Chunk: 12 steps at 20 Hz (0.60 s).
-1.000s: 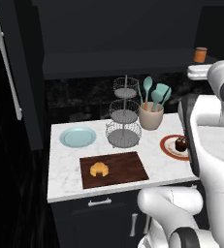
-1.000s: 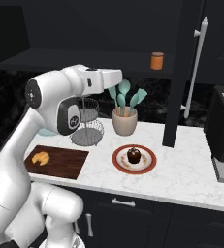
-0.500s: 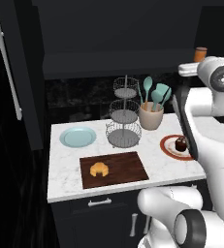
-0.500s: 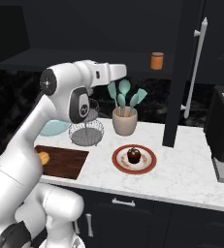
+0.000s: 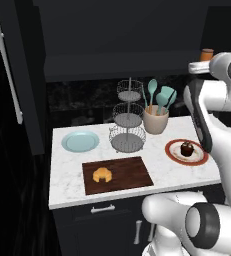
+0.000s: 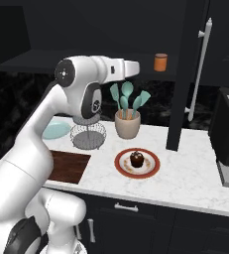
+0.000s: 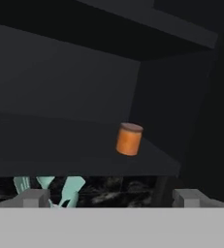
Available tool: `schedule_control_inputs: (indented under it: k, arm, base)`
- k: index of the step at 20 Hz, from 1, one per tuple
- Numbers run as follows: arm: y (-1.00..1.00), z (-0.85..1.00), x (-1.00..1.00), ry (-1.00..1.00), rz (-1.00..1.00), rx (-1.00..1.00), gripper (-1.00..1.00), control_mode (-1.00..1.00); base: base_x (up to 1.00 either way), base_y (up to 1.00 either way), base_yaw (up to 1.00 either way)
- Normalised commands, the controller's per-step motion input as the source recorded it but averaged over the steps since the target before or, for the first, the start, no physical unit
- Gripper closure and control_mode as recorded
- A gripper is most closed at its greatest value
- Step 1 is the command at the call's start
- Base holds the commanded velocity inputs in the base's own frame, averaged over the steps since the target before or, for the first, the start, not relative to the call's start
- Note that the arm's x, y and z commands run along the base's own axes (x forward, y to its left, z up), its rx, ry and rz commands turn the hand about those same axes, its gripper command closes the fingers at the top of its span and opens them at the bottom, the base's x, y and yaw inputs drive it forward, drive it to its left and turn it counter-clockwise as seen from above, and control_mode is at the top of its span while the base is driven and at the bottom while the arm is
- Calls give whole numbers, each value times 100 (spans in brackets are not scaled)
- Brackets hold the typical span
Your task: From the different types of pastries on the counter, select a croissant and place it on the cutting board. Then retrieve a jar of jam from the cabinet and place it alongside the croissant on the cutting board.
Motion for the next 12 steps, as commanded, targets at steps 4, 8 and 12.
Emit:
schedule_control_inputs:
  k: [4, 8, 12]
  arm:
    - [-20, 0, 7, 0, 0, 7, -100, -100]
    - [-37, 0, 16, 0, 0, 13, -100, -100]
    - [-30, 0, 18, 0, 0, 9, -100, -100]
  base:
    - [0, 0, 0]
    - [0, 0, 0]
    - [0, 0, 0]
